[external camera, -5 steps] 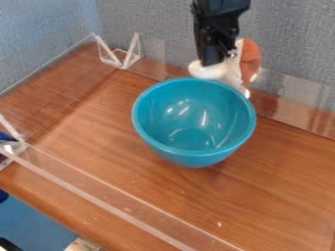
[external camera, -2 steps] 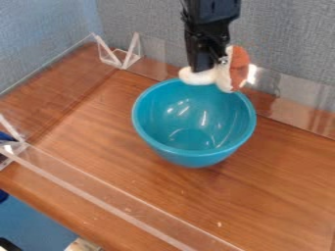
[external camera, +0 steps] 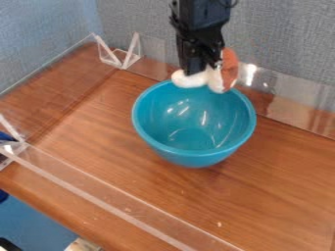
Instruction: Put the mushroom in the blue bowl
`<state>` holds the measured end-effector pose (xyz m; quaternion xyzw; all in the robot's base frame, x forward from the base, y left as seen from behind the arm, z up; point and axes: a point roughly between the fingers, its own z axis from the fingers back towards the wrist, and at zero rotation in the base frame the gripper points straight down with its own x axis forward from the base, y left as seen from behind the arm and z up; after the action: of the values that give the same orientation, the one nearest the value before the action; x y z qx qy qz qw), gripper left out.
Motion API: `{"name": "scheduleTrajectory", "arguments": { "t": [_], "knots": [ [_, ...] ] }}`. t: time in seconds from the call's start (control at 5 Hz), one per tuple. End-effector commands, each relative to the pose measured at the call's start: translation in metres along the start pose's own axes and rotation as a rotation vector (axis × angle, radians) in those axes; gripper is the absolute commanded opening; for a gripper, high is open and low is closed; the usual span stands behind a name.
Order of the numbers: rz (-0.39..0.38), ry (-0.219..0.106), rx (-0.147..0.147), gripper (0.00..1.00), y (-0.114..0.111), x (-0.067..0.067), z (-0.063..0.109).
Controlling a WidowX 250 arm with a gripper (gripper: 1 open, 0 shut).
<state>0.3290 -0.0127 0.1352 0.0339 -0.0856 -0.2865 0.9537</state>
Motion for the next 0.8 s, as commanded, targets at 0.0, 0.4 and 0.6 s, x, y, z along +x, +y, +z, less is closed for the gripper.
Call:
{"name": "scheduleTrajectory", "arguments": {
  "t": [0.0,0.4,0.6],
  "knots": [
    [-0.004,-0.029,0.026,0.0,0.003,0.001,0.01],
    [-0.06,-0.054,0.031,0.0,0.006,-0.006,0.025],
    [-0.11,-0.067,0.03,0.0,0.008,-0.009,0.033]
  ]
}}
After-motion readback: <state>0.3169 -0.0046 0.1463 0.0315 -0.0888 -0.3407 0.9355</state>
